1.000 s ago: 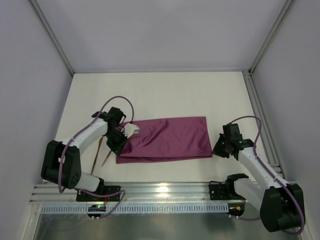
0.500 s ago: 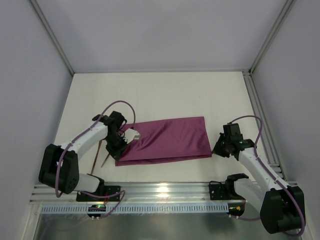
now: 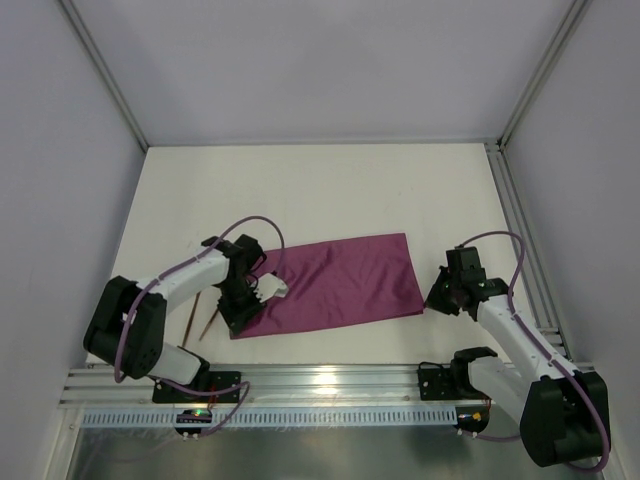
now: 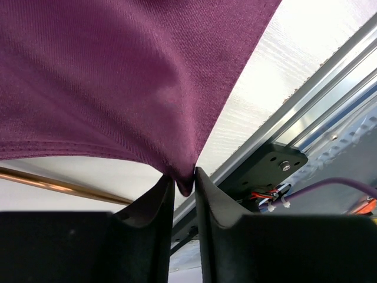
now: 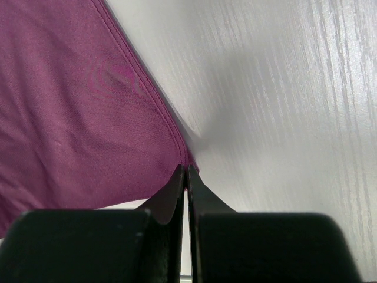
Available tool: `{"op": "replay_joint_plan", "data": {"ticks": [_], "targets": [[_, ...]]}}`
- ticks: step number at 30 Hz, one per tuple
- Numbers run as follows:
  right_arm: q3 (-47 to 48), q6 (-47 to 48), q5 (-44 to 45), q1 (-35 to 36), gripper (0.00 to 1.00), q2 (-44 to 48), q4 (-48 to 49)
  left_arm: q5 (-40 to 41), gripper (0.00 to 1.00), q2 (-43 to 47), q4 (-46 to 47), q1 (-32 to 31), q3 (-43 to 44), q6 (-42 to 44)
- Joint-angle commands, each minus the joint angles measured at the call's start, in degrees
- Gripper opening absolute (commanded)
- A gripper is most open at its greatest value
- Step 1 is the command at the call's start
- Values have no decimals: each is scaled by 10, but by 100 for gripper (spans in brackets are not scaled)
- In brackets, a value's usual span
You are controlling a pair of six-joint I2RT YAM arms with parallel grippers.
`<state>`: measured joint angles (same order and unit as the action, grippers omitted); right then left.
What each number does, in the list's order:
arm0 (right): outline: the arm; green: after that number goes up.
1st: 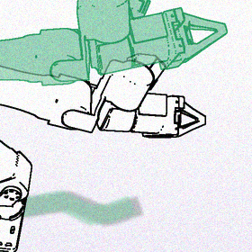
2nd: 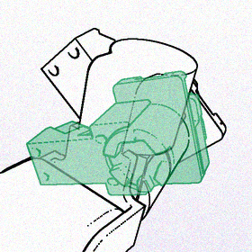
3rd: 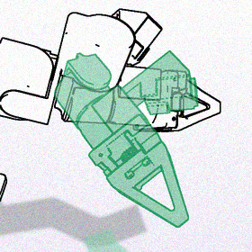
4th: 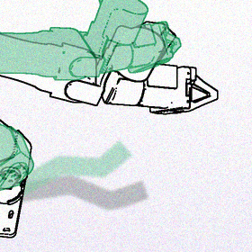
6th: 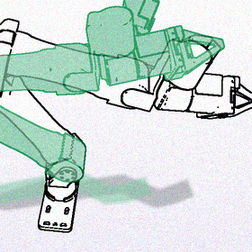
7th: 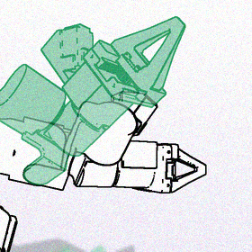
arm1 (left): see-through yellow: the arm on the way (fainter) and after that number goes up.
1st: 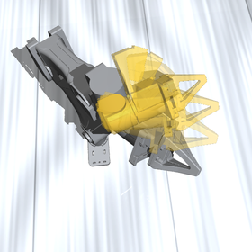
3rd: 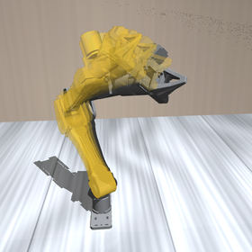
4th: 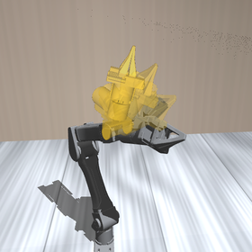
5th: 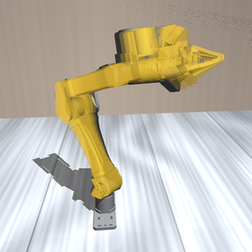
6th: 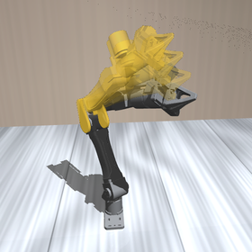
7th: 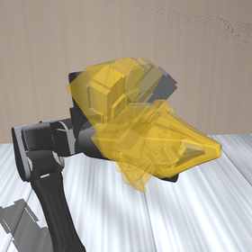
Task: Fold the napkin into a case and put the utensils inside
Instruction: Fold and flatten the napkin at the center of the board.
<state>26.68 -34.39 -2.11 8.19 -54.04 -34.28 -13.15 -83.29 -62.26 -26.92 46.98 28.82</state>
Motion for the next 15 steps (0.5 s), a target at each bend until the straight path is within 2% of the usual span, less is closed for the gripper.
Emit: {"op": "replay_joint_plan", "data": {"ticks": [1, 4, 6, 9, 11, 15], "targets": [[3, 2, 9, 2, 3, -5, 13, 3, 23, 18, -14, -4, -2, 12], [3, 3, 9, 3, 3, -5, 11, -5, 37, 25, -19, -4, 1, 16], [3, 3, 8, 3, 5, -5, 11, -7, 41, 34, -23, -4, 6, 15], [10, 5, 9, 3, 29, -5, 6, 5, 41, 47, -29, 1, 24, 6], [29, 11, 18, 3, 38, 2, -6, 12, 41, 59, -32, 17, 55, 0], [88, 28, 54, 3, 67, 0, -3, 34, 42, 62, -1, 106, 127, -36]]}}
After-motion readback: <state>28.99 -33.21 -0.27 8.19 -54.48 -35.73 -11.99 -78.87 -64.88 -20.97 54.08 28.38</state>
